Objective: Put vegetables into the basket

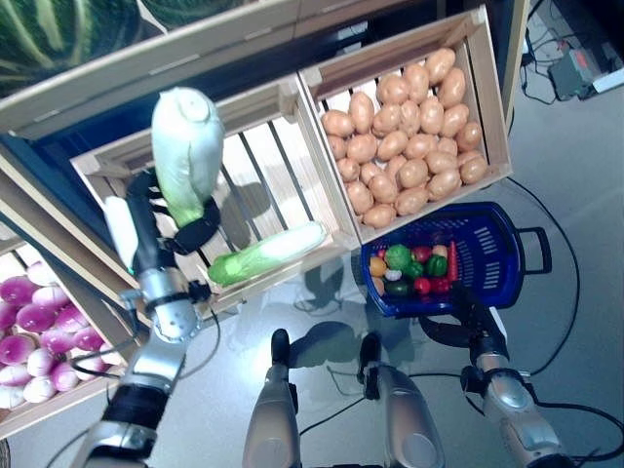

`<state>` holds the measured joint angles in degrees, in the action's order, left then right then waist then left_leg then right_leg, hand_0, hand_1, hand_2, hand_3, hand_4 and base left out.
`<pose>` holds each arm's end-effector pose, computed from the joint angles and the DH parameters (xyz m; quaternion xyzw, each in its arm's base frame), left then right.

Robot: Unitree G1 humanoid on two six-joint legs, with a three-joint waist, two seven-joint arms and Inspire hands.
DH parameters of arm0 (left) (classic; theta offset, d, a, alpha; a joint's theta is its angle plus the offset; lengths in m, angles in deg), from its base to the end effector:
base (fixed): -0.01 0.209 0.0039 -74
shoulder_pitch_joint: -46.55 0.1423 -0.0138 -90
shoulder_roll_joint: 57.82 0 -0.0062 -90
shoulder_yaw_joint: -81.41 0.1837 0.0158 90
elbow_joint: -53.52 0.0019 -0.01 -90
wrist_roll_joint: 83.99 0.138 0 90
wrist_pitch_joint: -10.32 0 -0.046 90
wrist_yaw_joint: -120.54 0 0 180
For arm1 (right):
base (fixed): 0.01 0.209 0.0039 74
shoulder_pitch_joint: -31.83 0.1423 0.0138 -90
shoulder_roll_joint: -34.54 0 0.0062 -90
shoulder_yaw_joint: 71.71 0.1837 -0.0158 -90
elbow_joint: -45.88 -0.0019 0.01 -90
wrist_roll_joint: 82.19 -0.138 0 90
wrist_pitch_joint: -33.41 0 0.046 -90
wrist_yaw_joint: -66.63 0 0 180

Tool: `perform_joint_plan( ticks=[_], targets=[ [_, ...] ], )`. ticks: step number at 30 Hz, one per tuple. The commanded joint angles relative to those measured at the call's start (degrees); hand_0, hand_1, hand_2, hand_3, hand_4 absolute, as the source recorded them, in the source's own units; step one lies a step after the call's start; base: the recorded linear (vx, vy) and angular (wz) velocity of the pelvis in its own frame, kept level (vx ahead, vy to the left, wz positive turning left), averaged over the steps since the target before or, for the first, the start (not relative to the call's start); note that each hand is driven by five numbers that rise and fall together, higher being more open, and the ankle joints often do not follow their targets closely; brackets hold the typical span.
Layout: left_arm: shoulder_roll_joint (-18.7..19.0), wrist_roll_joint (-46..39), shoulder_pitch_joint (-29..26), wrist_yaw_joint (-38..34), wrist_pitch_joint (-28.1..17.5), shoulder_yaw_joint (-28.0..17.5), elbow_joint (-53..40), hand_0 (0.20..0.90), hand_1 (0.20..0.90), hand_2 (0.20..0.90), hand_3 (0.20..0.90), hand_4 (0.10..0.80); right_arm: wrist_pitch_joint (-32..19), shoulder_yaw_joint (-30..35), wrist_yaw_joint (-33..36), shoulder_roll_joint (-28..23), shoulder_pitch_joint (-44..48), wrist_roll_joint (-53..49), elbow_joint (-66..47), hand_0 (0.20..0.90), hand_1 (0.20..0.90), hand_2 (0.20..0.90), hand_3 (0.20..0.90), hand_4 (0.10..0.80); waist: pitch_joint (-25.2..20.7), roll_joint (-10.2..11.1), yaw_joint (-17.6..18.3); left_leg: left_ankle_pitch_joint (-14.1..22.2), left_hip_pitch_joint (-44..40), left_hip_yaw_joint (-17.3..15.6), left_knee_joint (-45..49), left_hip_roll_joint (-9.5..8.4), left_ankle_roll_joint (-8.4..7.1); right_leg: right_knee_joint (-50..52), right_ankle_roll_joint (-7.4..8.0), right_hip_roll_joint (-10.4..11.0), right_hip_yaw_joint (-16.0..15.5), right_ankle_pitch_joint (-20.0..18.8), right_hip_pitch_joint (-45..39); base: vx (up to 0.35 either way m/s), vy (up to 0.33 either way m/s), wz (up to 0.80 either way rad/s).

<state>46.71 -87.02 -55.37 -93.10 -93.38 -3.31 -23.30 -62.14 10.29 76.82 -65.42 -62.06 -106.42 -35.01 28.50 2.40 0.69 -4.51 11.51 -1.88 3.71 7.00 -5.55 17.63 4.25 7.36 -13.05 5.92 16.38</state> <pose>0.2413 0.2343 0.0801 0.2026 -0.1620 0.2378 0.9360 0.1827 -0.2241 0.0185 -0.0252 0.0838 -0.0668 0.9939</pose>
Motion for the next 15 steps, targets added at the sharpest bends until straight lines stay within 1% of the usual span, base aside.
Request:
perform_joint_plan(
  ticks=[1,2,4,5,7,8,9,11,14,15],
  targets=[
    [0.8,0.3,-1.0,6.0,-7.1,0.4,-4.6,0.300,0.300,0.300,0.300,0.400,-7.2,2.9,-8.4,-1.3,0.2,-6.3,-8.1,0.900,0.900,0.900,0.900,0.800,-8.4,2.0,0.4,2.0,-0.7,-2.0,1.3,-1.96,0.46,-12.7,0.80,0.1,-1.0,-4.9,-10.5,0.003,-0.050,-0.01],
    [0.5,1.1,-0.6,6.1,-6.4,1.1,-4.4,0.300,0.300,0.300,0.300,0.400,-6.6,2.8,-9.2,-1.4,0.3,-7.0,-9.0,0.900,0.900,0.900,0.900,0.800,-8.9,2.1,0.4,2.0,-1.3,-1.8,1.1,-1.96,0.51,-13.0,0.86,0.0,-0.9,-5.0,-11.1,0.013,-0.039,0.02],
    [-0.5,-1.1,0.1,8.8,-4.4,2.5,-3.1,0.300,0.300,0.300,0.300,0.400,-6.3,2.5,-13.1,-1.9,0.8,-8.6,-11.1,0.900,0.900,0.900,0.900,0.800,-10.3,2.0,0.4,1.6,-3.5,-2.1,-0.7,-1.56,0.44,-14.4,0.87,-0.3,-0.9,-5.4,-13.1,0.043,-0.008,0.01],
    [-1.0,-0.9,0.4,9.4,-4.1,3.4,-1.7,0.300,0.300,0.300,0.300,0.400,-5.8,2.1,-13.9,-1.9,1.0,-9.1,-11.8,0.900,0.900,0.900,0.900,0.800,-11.1,2.0,0.4,1.4,-4.4,-2.1,-1.6,-1.50,0.37,-15.0,0.97,-0.3,-0.8,-5.7,-13.9,0.065,-0.001,-0.04],
    [-1.6,-1.1,0.7,11.1,-2.8,4.6,0.1,0.300,0.300,0.300,0.300,0.400,-2.4,1.8,-14.5,-2.5,1.4,-13.2,-13.5,0.900,0.900,0.900,0.900,0.800,-12.6,2.0,0.3,0.8,-5.8,-2.1,-3.3,-1.38,0.19,-17.0,1.28,-0.3,-0.7,-6.6,-15.4,0.043,-0.021,-0.03],
    [-1.7,-1.4,0.7,11.5,-2.2,5.1,0.6,0.300,0.300,0.300,0.300,0.400,-1.9,1.6,-14.3,-2.5,1.6,-14.1,-13.4,0.900,0.900,0.900,0.900,0.800,-13.2,2.0,0.2,0.6,-6.3,-2.2,-3.9,-1.29,0.12,-17.6,1.39,-0.4,-0.9,-6.9,-15.9,0.044,-0.035,-0.04],
    [-2.0,-3.7,0.8,12.8,-1.3,5.5,1.8,0.300,0.300,0.300,0.300,0.400,-0.5,1.6,-14.7,-2.9,2.0,-17.6,-13.8,0.900,0.900,0.900,0.900,0.800,-14.1,2.0,0.1,0.2,-7.4,-2.4,-5.1,-1.20,0.05,-18.8,1.61,-0.4,-0.9,-7.6,-16.8,0.047,-0.034,-0.05],
    [-2.8,-0.9,0.6,13.3,-0.5,6.8,2.7,0.300,0.300,0.300,0.300,0.400,0.9,1.0,-15.8,-2.4,2.8,-20.0,-14.4,0.900,0.900,0.900,0.900,0.800,-15.1,2.0,0.0,-0.1,-8.5,-2.6,-6.5,-1.04,-0.16,-20.4,1.78,-0.5,-1.1,-8.2,-17.9,0.036,-0.026,-0.05],
    [-3.0,-0.7,-0.2,14.1,1.3,9.3,3.7,0.300,0.300,0.300,0.300,0.400,4.4,-0.7,-17.0,-3.5,4.3,-23.0,-17.9,0.900,0.900,0.900,0.900,0.800,-16.7,1.9,-0.3,-0.2,-9.6,-2.6,-8.0,-0.93,-0.34,-22.2,2.06,-0.6,-1.2,-9.1,-18.9,0.016,-0.012,-0.02],
    [-3.1,-0.7,-0.3,14.4,1.3,10.1,4.6,0.300,0.300,0.300,0.300,0.400,6.0,-1.6,-17.4,-4.0,5.3,-24.1,-18.7,0.900,0.900,0.900,0.900,0.800,-17.2,1.8,-0.4,-0.2,-10.0,-2.6,-8.4,-0.88,-0.38,-22.5,2.12,-0.6,-1.2,-9.3,-19.1,0.031,0.002,-0.02]
  ],
)
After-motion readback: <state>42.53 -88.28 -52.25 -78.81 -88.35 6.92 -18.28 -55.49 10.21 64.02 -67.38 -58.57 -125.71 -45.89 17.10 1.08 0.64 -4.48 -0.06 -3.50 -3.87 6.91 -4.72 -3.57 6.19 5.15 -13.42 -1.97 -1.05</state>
